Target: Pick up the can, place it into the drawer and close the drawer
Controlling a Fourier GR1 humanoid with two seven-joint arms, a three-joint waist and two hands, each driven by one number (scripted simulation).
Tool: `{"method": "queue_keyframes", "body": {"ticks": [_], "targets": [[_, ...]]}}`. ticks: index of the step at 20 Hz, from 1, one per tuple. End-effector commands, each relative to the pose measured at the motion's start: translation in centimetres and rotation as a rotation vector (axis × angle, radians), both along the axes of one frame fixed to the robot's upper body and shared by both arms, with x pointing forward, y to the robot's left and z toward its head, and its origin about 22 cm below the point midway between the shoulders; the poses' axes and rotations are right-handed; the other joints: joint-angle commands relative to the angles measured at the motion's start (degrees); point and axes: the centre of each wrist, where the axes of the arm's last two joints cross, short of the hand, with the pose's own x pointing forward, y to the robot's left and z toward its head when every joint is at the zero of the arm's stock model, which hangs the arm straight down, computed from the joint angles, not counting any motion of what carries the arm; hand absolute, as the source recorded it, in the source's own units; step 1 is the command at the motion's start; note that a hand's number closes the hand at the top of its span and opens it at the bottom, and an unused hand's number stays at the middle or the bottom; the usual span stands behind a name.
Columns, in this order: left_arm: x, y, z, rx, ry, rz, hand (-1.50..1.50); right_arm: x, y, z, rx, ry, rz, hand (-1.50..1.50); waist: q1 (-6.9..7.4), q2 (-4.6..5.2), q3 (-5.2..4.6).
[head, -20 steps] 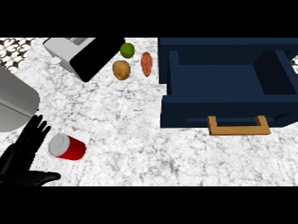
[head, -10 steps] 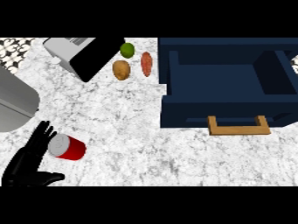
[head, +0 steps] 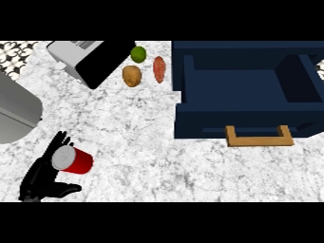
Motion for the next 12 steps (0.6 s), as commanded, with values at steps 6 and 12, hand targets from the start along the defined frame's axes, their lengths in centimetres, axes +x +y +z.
{"method": "queue_keyframes", "body": {"ticks": [6,12], "targets": [[1.6,-1.3,-1.3,-0.098,-0.01,0.005,1.5,-0.4,-0.5,-0.2,0.0,0.022,0.004,-1.5,0.0,-0.01,0.01],[2.7,-2.9,0.2,-0.174,-0.01,-0.119,1.5,-1.4,-0.2,0.8,0.022,0.018,0.014,-1.5,0.16,-0.09,0.04]]}}
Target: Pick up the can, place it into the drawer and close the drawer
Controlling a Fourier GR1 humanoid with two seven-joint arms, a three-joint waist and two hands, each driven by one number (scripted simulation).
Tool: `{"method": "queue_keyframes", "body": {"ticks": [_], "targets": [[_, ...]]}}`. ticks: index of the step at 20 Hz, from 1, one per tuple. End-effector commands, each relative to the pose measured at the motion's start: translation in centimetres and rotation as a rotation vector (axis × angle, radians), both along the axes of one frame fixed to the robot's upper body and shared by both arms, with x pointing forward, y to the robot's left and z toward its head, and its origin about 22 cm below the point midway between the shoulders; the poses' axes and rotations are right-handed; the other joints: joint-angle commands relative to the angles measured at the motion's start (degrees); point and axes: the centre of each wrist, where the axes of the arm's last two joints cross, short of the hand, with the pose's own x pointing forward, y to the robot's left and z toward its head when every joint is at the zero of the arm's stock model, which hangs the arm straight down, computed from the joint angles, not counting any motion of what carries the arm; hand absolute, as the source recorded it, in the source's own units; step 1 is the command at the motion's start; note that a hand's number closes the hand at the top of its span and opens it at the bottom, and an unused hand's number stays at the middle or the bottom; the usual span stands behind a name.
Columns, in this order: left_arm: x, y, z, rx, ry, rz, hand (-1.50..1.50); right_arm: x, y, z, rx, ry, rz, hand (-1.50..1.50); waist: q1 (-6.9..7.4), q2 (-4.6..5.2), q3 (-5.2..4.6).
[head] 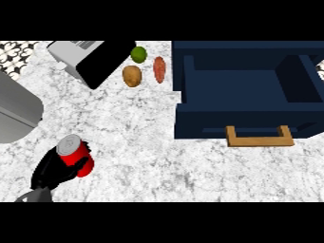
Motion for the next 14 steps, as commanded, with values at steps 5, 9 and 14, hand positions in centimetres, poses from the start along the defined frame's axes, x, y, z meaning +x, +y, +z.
{"method": "queue_keyframes", "body": {"ticks": [5,9,14], "targets": [[2.0,-1.1,2.0,-0.065,-0.112,-0.115,1.5,0.2,0.9,-0.9,0.019,-0.001,-0.005,-1.5,0.07,-0.02,0.02],[2.5,-3.6,3.6,-0.082,-0.157,-0.064,1.5,-0.8,0.8,1.1,0.01,-0.012,-0.002,-1.5,0.24,-0.12,0.02],[6.4,-7.6,5.6,-0.059,-0.19,0.207,1.5,0.2,1.0,0.1,0.009,-0.008,-0.002,-1.5,0.01,-0.02,0.02]]}}
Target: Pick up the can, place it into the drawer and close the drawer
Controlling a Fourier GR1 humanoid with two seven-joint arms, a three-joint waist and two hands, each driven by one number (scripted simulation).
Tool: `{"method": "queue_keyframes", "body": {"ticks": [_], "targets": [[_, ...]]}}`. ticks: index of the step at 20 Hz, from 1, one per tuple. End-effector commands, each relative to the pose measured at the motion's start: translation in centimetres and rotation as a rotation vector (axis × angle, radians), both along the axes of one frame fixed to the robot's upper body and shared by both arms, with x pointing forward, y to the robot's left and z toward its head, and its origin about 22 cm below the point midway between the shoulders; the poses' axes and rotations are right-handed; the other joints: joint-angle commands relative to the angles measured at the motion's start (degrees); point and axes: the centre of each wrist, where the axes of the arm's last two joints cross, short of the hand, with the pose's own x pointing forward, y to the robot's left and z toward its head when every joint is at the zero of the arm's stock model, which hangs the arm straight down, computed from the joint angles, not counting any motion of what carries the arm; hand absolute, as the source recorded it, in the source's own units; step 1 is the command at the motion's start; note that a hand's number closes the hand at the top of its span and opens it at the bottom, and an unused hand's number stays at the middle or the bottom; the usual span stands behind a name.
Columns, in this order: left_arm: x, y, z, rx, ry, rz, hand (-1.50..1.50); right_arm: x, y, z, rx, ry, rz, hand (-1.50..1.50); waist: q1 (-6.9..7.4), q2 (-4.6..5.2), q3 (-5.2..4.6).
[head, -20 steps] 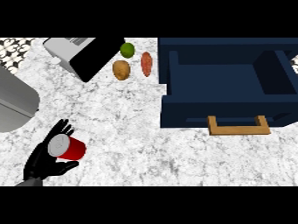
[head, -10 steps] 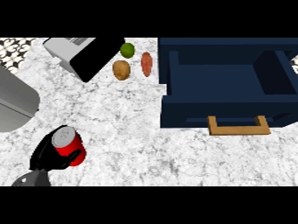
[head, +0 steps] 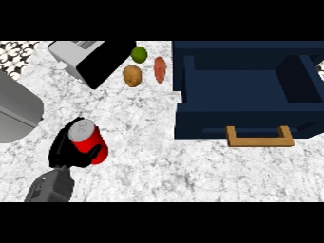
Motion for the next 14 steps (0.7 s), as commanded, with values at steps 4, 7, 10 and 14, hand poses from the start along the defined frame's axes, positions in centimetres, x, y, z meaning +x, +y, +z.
{"method": "queue_keyframes", "body": {"ticks": [4,7,10,14], "targets": [[3.1,-3.8,4.1,-0.009,-0.031,0.126,1.5,0.0,0.5,1.1,-0.011,0.001,-0.011,-1.5,-0.05,0.03,-0.03],[2.7,-5.2,6.9,0.012,-0.092,0.128,1.5,-0.5,0.3,-0.4,-0.005,0.012,-0.003,-1.5,0.12,-0.12,0.01],[3.9,-6.3,9.4,0.058,-0.134,0.106,1.5,-0.1,0.4,0.8,0.005,0.008,-0.023,-1.5,0.07,-0.05,-0.01],[5.1,-8.1,14.0,0.084,-0.139,0.105,1.5,0.0,0.3,-0.1,-0.008,-0.002,-0.021,-1.5,0.05,-0.04,0.01]]}}
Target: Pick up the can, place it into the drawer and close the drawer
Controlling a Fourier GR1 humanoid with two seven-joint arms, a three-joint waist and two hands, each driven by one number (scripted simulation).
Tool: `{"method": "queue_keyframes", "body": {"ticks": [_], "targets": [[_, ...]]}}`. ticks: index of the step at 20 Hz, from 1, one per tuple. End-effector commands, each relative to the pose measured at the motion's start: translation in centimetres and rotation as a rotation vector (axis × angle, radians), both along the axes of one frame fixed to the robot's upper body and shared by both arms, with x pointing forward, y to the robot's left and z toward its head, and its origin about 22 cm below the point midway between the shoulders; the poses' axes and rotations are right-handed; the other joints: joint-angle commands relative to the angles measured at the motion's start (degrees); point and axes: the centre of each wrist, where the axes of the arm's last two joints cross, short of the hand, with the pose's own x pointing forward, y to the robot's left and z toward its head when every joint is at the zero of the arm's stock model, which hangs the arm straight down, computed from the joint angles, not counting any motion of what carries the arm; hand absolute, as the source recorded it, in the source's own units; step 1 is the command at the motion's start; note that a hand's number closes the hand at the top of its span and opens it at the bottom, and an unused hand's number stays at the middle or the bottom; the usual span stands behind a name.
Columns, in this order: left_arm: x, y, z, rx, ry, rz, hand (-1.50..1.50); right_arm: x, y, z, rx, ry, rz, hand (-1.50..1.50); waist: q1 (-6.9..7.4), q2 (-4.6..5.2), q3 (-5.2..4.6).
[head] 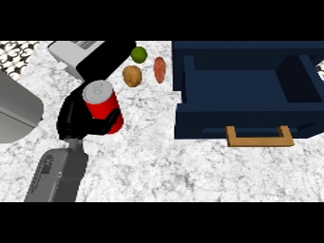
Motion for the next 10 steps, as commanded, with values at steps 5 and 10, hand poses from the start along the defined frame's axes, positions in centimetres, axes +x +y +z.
{"method": "queue_keyframes", "body": {"ticks": [5,10], "targets": [[1.1,-4.6,5.4,0.05,-0.032,-0.012,1.5,0.1,1.4,-1.0,0.022,0.006,0.003,-1.5,-0.39,0.08,0.01],[1.1,-4.4,10.7,0.068,-0.076,-0.009,1.5,-0.2,0.6,-1.0,0.003,-0.006,0.006,-1.5,0.01,-0.03,0.01]]}}
